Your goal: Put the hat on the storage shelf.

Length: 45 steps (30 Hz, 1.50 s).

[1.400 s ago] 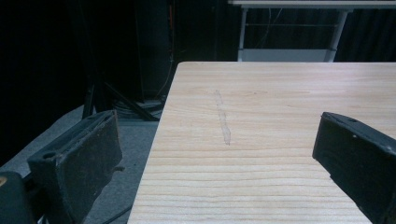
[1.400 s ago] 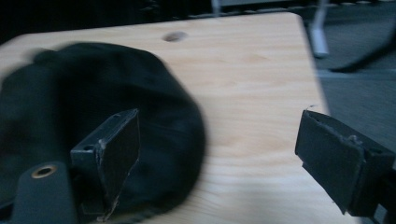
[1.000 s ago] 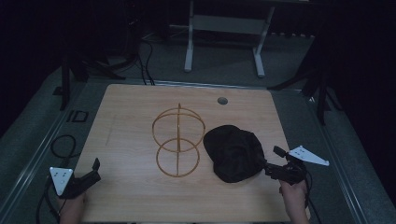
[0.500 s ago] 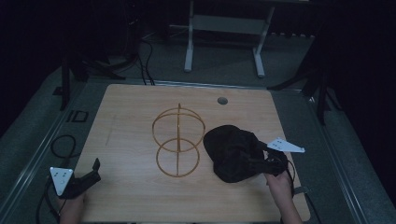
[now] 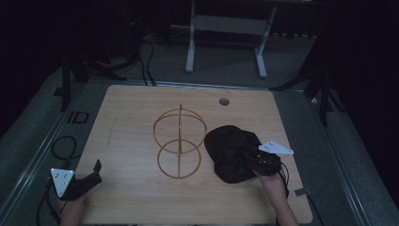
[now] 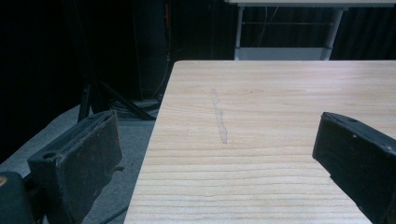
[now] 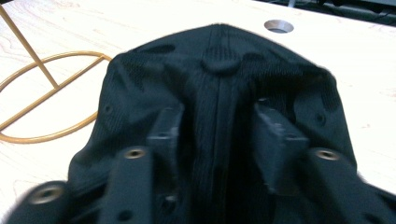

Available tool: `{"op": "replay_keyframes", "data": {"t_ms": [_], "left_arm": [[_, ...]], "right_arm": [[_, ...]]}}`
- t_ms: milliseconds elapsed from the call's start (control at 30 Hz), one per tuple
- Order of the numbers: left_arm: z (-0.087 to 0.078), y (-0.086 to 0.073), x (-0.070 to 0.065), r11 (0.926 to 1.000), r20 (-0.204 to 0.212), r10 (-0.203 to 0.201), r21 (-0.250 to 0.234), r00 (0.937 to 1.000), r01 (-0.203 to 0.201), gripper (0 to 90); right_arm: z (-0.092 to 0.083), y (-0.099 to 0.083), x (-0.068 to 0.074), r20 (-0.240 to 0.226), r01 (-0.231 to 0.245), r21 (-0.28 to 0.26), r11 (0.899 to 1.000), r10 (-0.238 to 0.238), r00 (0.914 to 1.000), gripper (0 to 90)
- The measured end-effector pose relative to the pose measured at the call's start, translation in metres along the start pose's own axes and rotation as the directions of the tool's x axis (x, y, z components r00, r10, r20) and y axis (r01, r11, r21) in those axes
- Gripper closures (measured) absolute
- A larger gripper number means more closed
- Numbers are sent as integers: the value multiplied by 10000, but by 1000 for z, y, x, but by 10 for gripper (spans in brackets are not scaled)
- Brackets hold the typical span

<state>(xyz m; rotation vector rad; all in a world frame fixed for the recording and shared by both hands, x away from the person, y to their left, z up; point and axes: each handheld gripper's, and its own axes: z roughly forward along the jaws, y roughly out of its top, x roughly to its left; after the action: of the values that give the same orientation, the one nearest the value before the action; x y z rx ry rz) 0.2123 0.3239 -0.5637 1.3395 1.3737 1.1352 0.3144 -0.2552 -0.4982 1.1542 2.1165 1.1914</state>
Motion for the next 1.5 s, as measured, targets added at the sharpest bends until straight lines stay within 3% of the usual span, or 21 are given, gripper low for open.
{"op": "replay_keyframes", "data": {"t_ms": [67,333,833,1200,1500], "left_arm": [[0,0,0,10000,11,12,3,10000,-12,18],[0,0,0,10000,11,-26,4,10000,26,18],[0,0,0,10000,-4,-36,0,10000,36,18],[0,0,1,10000,8,-48,-9,10000,48,18],[0,0,0,10000,14,-60,0,10000,60,18]], "right_arm": [[2,-1,1,-31,162,196,9997,-161,9999,688],[5,-1,1,-49,236,399,9989,-235,9997,840],[-4,12,2,144,121,-126,9998,-119,9998,862],[-29,33,-6,310,-100,-1006,9949,131,9994,863],[-55,57,-8,460,168,-1665,9859,-92,9989,863]]}}
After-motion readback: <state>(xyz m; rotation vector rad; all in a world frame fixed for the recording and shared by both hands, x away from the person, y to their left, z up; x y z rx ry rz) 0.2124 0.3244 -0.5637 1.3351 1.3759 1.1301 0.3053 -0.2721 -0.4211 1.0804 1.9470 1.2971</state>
